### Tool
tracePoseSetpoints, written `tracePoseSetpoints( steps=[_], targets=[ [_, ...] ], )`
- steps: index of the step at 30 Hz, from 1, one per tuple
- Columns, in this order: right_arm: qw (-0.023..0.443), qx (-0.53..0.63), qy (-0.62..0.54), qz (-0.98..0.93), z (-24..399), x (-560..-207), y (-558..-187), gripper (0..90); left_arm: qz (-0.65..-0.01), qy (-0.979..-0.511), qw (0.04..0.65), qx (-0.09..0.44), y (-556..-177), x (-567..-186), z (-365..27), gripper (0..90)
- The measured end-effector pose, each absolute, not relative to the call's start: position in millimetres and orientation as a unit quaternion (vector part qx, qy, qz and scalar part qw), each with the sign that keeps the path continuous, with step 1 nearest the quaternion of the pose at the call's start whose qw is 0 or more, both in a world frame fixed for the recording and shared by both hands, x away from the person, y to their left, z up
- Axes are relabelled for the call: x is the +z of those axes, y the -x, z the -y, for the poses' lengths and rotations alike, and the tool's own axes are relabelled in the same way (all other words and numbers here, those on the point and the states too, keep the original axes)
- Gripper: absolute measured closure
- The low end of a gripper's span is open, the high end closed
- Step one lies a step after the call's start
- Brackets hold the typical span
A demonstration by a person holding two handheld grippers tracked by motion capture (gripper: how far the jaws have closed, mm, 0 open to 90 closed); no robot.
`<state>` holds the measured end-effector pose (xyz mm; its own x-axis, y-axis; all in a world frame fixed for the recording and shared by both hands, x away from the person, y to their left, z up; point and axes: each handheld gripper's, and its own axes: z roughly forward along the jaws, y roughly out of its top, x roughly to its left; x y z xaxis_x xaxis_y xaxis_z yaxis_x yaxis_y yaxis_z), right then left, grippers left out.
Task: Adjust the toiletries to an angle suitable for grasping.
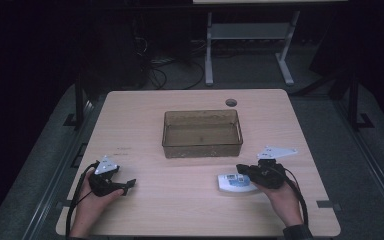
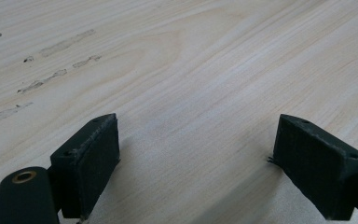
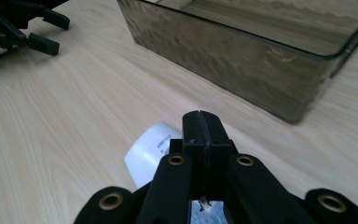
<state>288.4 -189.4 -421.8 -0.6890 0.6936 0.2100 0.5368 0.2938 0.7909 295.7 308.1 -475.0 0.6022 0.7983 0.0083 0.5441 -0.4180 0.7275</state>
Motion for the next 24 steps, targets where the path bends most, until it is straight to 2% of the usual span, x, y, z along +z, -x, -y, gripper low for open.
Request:
tracePoseSetpoints(
  steps=[24],
  targets=[
    [0.066,0.422,-0.367,-0.827,139.8,-441.6,-310.0,90.0,-0.408,-0.822,0.353,0.180,-295.7,-475.0,-308.0,13.1]
  ],
)
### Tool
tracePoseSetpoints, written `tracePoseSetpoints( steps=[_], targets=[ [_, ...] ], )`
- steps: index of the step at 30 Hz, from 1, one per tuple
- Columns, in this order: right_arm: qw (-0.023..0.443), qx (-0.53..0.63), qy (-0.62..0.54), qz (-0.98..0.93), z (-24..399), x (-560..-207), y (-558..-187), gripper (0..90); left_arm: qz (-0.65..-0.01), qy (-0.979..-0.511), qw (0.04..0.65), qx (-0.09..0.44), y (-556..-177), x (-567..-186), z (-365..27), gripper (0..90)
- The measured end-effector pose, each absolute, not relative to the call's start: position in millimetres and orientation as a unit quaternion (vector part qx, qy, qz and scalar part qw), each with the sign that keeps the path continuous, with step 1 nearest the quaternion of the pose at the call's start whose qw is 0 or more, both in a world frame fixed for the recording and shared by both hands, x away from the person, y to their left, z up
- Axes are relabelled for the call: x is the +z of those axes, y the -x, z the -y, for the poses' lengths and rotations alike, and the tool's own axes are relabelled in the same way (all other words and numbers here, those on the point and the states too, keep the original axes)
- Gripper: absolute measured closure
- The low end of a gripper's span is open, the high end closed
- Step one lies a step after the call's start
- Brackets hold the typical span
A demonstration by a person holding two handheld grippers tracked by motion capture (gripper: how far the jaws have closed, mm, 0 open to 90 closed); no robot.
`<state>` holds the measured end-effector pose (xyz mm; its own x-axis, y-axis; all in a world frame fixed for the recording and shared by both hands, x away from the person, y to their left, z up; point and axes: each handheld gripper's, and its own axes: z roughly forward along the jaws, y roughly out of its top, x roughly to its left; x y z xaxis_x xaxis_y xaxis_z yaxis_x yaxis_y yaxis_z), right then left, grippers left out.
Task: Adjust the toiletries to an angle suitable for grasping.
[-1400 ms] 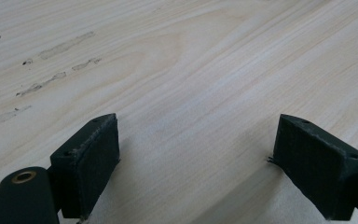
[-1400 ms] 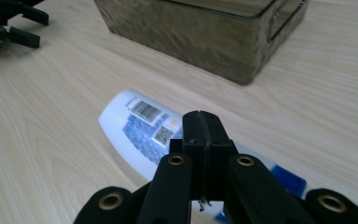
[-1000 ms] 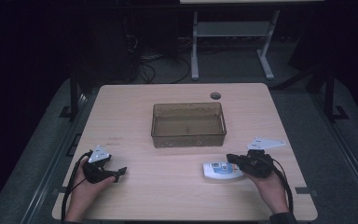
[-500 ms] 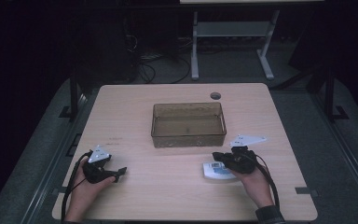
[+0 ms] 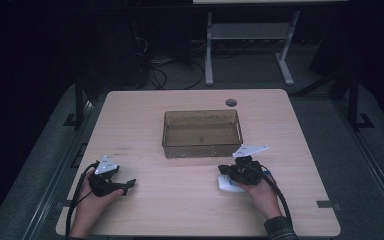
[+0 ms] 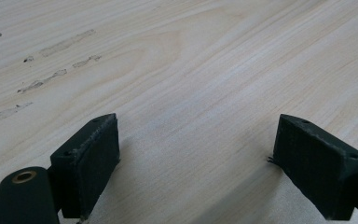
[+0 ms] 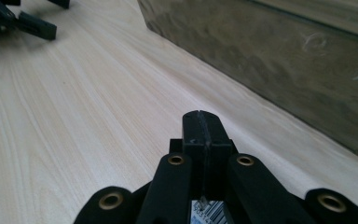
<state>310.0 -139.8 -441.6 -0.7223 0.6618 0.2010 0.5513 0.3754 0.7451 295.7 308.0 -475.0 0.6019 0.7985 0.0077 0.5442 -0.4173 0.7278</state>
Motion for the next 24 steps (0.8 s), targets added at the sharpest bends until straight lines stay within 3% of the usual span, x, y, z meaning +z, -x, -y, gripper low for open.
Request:
tracePoseSetpoints(
  steps=[24],
  targets=[
    [0.047,0.403,-0.354,-0.843,134.4,-446.2,-296.1,90.0,-0.407,-0.823,0.353,0.180,-295.4,-475.0,-308.2,13.1]
  ],
)
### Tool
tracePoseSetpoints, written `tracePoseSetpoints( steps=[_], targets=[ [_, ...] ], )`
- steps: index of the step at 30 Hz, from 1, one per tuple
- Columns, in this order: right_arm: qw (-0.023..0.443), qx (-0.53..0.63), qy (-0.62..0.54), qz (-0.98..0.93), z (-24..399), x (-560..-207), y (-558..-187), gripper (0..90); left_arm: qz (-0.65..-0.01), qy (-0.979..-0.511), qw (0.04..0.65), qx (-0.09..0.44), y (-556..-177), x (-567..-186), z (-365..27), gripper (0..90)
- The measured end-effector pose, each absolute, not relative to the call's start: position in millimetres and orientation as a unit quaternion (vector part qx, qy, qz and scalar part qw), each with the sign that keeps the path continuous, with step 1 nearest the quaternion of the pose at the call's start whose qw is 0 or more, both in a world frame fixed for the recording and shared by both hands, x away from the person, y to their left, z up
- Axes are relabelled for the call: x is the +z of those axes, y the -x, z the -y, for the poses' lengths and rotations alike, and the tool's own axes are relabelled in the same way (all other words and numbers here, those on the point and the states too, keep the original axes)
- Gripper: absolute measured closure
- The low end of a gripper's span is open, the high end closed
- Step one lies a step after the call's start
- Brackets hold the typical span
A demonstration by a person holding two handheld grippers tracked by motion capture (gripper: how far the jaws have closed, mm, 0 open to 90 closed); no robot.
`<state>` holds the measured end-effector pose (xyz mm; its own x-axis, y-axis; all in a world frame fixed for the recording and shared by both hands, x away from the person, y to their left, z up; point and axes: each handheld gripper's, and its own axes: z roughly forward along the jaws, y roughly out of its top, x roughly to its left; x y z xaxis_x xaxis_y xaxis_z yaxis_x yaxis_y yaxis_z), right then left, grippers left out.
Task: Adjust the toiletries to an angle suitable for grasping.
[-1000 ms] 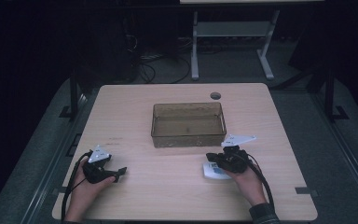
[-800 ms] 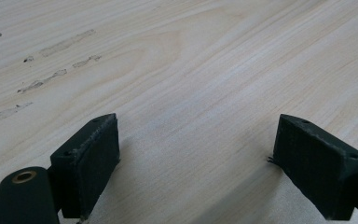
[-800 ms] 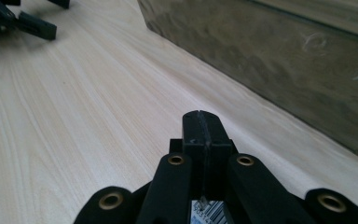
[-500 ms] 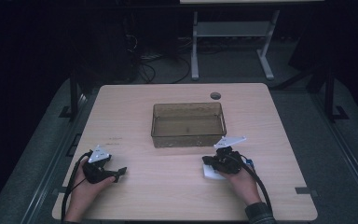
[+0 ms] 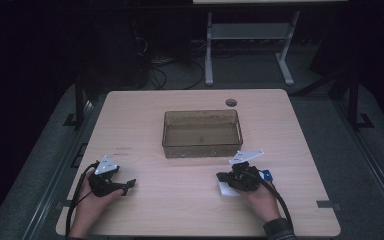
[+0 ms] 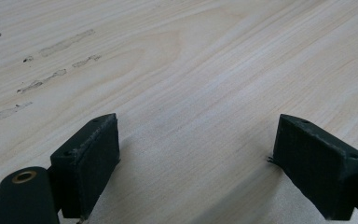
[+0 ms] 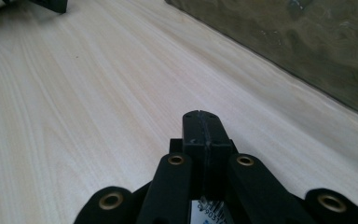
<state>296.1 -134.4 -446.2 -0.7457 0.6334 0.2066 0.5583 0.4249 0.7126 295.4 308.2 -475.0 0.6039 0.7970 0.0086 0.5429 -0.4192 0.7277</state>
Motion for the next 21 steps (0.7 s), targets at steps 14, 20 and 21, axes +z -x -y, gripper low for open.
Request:
tracePoseSetpoints(
  steps=[14,20,21],
  targets=[
    [0.044,0.402,-0.354,-0.843,144.9,-444.9,-279.3,90.0,-0.406,-0.823,0.353,0.179,-294.6,-475.0,-308.3,13.1],
    [0.042,0.402,-0.351,-0.845,147.6,-444.8,-271.1,90.0,-0.406,-0.824,0.353,0.179,-294.3,-475.0,-308.3,13.1],
    [0.041,0.401,-0.352,-0.845,147.9,-444.7,-269.7,90.0,-0.406,-0.824,0.353,0.178,-294.2,-475.0,-308.3,13.1]
  ],
)
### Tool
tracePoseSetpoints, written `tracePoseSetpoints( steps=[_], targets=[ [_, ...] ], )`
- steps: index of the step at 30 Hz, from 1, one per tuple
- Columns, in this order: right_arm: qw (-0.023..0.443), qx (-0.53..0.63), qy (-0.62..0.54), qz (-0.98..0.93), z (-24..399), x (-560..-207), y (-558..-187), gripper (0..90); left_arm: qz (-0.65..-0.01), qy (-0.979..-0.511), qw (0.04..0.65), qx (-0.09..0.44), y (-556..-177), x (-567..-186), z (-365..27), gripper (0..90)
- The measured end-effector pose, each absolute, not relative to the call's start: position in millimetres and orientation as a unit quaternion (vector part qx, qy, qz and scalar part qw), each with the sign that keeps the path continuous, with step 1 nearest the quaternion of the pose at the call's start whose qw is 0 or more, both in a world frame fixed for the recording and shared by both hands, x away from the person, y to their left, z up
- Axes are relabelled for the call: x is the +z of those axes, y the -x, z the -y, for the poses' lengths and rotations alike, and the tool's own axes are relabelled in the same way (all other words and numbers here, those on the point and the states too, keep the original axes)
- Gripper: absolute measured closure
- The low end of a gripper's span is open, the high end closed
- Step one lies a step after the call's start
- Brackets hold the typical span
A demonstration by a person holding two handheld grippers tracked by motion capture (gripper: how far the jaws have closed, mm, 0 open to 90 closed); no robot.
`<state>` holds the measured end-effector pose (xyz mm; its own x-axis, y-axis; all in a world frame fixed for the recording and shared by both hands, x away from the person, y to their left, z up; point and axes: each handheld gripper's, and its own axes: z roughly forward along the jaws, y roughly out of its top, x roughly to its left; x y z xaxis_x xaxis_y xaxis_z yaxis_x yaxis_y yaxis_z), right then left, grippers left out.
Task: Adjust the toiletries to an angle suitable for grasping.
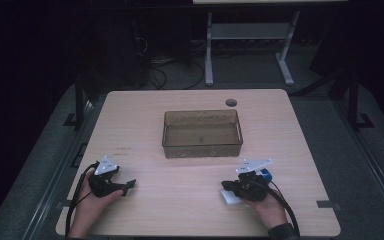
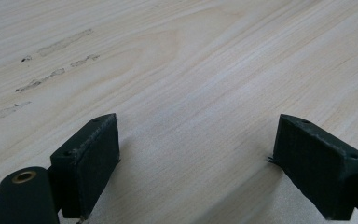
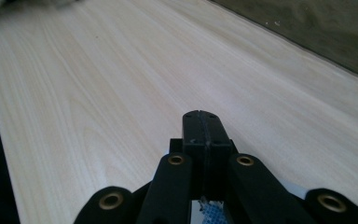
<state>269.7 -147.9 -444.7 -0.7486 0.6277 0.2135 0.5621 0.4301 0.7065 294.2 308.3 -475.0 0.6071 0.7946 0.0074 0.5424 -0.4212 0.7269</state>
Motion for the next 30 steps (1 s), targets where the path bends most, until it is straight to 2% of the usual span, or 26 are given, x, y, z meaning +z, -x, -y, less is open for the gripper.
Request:
tracePoseSetpoints(
  steps=[30],
  targets=[
    [0.037,0.387,-0.352,-0.851,175.8,-448.7,-224.3,90.0,-0.404,-0.825,0.354,0.178,-293.5,-475.0,-308.2,13.1]
  ],
)
